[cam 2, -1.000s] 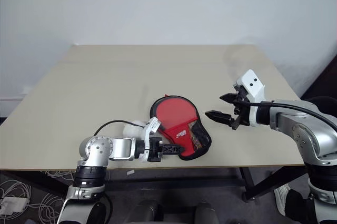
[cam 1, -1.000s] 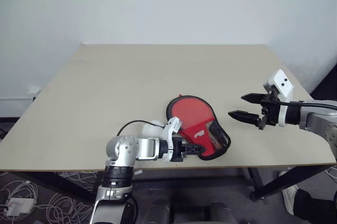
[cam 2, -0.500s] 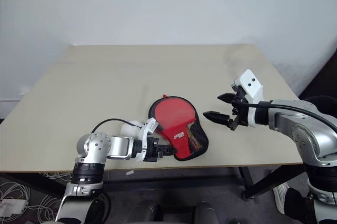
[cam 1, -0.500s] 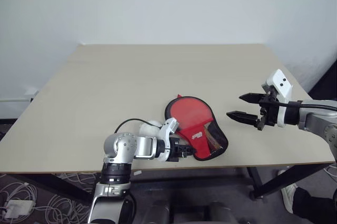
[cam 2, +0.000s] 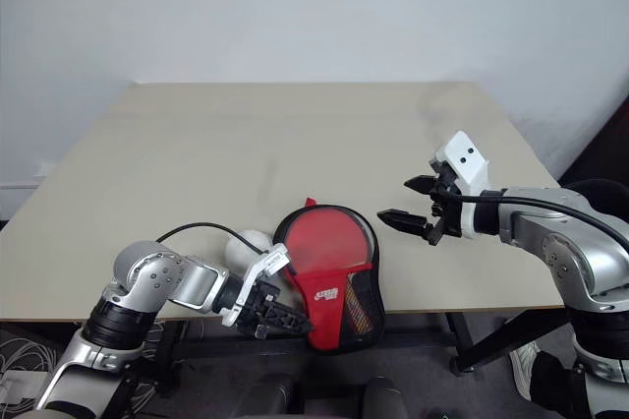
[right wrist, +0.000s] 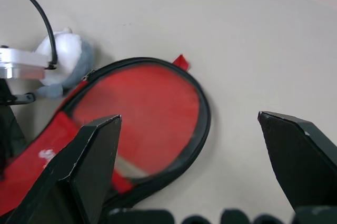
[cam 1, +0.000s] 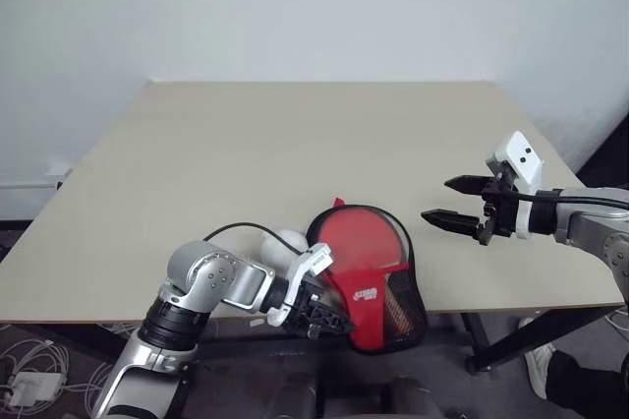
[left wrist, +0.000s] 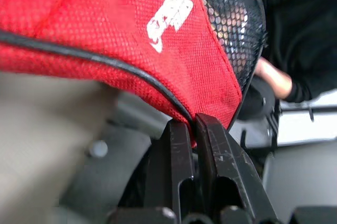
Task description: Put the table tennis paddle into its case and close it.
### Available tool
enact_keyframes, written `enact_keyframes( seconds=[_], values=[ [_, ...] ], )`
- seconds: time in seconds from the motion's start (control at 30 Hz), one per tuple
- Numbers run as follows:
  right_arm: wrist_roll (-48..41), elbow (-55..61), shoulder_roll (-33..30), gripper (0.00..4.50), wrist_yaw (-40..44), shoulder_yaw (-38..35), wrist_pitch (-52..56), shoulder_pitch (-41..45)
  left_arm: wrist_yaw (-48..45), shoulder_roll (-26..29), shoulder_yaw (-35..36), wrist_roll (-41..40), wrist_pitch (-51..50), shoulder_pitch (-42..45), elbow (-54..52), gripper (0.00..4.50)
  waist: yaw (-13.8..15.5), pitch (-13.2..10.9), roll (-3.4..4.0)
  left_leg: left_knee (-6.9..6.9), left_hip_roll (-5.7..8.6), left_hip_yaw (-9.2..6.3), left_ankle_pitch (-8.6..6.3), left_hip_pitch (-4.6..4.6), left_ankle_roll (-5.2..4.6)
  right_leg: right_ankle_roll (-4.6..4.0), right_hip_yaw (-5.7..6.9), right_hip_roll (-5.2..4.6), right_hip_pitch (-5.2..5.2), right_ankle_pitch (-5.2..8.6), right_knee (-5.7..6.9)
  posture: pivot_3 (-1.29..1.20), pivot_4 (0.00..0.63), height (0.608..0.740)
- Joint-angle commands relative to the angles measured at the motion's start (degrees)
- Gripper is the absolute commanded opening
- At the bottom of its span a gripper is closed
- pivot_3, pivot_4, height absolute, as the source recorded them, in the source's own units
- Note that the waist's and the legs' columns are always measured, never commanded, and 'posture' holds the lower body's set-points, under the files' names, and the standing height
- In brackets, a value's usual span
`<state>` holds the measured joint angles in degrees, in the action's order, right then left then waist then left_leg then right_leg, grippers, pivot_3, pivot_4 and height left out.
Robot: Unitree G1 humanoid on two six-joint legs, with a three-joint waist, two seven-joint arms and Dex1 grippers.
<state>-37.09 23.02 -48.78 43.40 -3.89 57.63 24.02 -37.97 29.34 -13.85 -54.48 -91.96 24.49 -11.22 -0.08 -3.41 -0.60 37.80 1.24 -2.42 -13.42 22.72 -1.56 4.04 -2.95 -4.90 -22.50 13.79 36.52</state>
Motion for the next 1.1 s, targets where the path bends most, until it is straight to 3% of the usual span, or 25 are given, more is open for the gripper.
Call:
enact_keyframes(
  seconds=[0.03, 0.27, 0.57, 0.7, 0.87, 0.97, 1.1],
  values=[
    [-0.4, 1.2, -0.1, 4.50, -0.1, -1.3, -0.6, 0.9, -3.9, 1.8, -2.2, -0.9, 1.1, 1.3, -2.6, 0.03, 0.0, 0.0, 0.00, -0.01, 0.00, 0.00, 0.00, 0.00, 0.00, 0.00, 0.00, 0.00, 0.01, 0.00, 0.00, 0.00, 0.000, 0.740],
    [-0.4, 1.3, 0.1, 4.50, -0.4, -1.5, -0.6, 0.3, -7.1, 5.0, -5.8, 1.3, 5.9, 1.0, -4.2, 0.03, 0.0, 0.0, -0.01, -0.02, -0.02, 0.00, 0.12, 0.03, -0.21, 0.00, -0.01, 0.01, -0.01, 0.00, -0.01, 0.00, 0.000, 0.740],
    [-0.3, 1.2, 0.2, 4.50, -0.6, -1.5, -0.6, 0.3, -7.2, 4.2, -6.0, 5.2, 9.8, 1.5, -2.2, 0.03, 0.0, 0.0, -0.03, -0.01, -0.03, 0.00, 0.12, 0.03, -0.21, 0.00, 0.00, 0.01, -0.01, 0.00, -0.01, 0.00, 0.000, 0.740],
    [-0.3, 1.1, 0.3, 4.50, -0.6, -1.4, -0.6, 0.4, -7.2, 4.1, -5.6, 5.4, 10.0, 1.4, -2.3, 0.99, 0.0, 0.0, -0.03, -0.01, -0.03, 0.00, 0.12, 0.03, -0.21, 0.00, 0.00, 0.01, -0.01, 0.00, -0.01, 0.00, 0.000, 0.740],
    [0.0, 0.5, 0.7, 4.50, -0.5, -0.8, -0.8, 0.8, -7.0, 5.2, -4.5, 6.6, 12.1, 1.3, -3.6, 2.77, 0.0, 0.0, -0.04, -0.01, -0.03, 0.00, 0.12, 0.03, -0.22, 0.01, 0.00, 0.02, -0.01, 0.00, -0.01, 0.00, 0.000, 0.740],
    [0.1, 0.1, 1.0, 4.50, -0.3, -0.4, -1.0, 1.2, -9.3, 8.8, -6.7, 9.5, 17.0, 1.2, -6.9, 3.75, 0.0, -0.1, -0.08, -0.01, -0.04, 0.00, 0.12, 0.03, -0.22, 0.00, 0.00, 0.02, -0.02, 0.00, 0.00, 0.00, 0.000, 0.740],
    [0.4, -0.5, 1.2, 4.50, -0.1, 0.2, -1.3, 1.6, -15.0, 13.6, -7.4, 13.1, 27.7, -0.2, -12.3, 3.75, 0.0, -0.1, -0.07, -0.03, -0.07, 0.04, 0.12, 0.02, -0.20, -0.01, -0.03, 0.02, -0.03, 0.00, -0.01, 0.00, 0.000, 0.740]
  ],
)
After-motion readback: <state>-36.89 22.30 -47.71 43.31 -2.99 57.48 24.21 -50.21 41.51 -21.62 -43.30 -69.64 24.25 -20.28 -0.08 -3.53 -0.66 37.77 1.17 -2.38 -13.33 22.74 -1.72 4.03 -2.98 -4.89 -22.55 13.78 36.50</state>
